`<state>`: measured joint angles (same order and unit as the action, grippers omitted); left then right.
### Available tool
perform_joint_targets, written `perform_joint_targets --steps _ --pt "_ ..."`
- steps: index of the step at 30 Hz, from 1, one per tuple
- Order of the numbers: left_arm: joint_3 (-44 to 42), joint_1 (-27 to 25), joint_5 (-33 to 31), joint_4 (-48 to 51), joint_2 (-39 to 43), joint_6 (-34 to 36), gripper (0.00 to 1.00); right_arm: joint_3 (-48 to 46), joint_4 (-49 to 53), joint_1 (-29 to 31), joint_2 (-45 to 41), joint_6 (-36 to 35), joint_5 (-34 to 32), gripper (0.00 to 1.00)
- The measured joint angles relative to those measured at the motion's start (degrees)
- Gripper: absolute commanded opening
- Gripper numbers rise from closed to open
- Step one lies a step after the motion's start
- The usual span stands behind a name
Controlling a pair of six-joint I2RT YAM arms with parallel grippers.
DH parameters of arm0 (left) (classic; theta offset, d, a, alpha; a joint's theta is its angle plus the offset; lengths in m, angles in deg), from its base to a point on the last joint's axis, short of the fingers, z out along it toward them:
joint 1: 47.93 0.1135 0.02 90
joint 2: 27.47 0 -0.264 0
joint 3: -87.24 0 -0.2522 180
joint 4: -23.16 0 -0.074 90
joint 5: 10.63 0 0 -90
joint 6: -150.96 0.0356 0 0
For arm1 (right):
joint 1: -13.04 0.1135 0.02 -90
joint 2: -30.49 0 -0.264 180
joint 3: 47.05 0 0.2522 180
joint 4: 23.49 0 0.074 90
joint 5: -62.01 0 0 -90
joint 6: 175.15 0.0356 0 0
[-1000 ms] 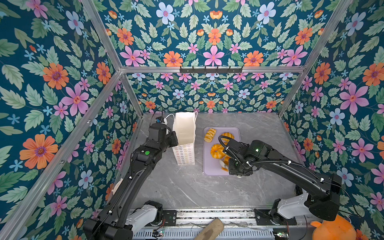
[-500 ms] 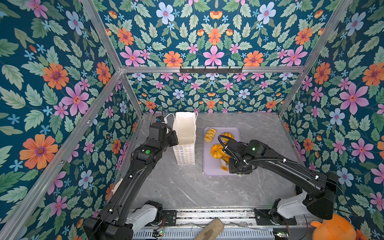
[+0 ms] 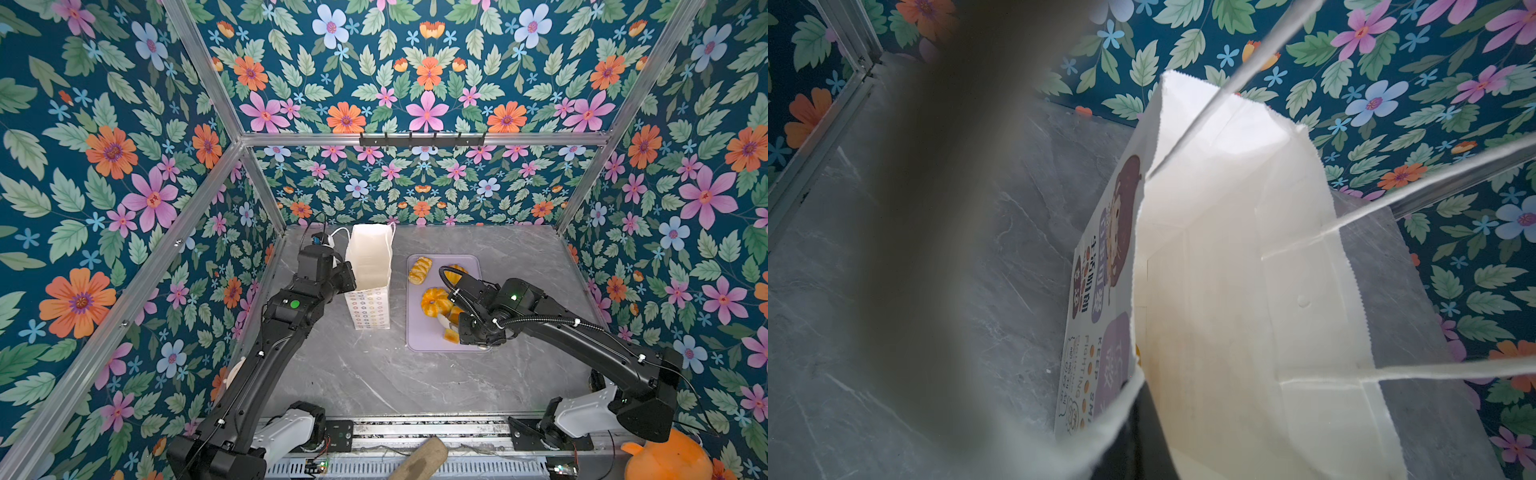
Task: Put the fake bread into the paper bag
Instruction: 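Move the tongs over the yellow segmented bun on the tray, then lower the tongs around the yellow segmented bun and squeeze shut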
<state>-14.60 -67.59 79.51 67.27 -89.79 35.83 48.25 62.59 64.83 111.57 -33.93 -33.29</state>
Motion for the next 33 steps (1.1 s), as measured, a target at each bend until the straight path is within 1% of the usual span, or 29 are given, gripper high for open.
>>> perform_joint_targets --steps 17,33 --pt "-1.0 0.0 0.1 -1.2 0.5 0.0 0.00 1.5 0.8 -0.9 3.3 -0.1 0.2 0.51" --pt "-1.7 0.0 0.1 -2.0 0.5 0.0 0.00 -1.5 -2.2 -2.4 5.4 -0.4 1.0 0.52"
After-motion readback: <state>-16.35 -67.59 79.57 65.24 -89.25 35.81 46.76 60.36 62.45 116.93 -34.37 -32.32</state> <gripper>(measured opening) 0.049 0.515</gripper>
